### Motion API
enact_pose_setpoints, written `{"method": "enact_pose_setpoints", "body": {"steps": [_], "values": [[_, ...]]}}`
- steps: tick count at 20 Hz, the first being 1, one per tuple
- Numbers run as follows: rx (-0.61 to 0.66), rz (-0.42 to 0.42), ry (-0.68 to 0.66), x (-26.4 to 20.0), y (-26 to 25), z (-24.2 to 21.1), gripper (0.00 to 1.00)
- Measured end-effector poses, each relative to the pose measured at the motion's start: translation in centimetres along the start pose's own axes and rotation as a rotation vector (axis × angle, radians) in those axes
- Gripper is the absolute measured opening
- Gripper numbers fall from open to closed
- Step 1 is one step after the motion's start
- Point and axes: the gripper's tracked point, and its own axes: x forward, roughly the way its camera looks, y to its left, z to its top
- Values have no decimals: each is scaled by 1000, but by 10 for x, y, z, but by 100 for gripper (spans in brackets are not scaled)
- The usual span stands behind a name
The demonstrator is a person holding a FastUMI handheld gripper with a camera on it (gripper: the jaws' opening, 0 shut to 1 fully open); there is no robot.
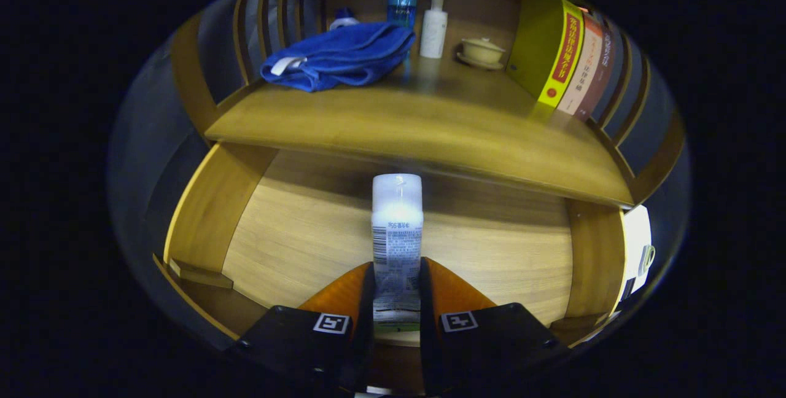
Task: Pull open the drawer, take out the items inside it, and place them on the countertop above the cabinet.
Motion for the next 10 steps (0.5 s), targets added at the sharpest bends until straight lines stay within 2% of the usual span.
{"method": "enact_pose_setpoints", "body": {"steps": [2, 7, 10], "values": [[15, 10, -45, -38, -12, 26, 40], [37, 23, -196, -97, -19, 64, 40], [82, 25, -308, -128, -31, 104, 40]]}}
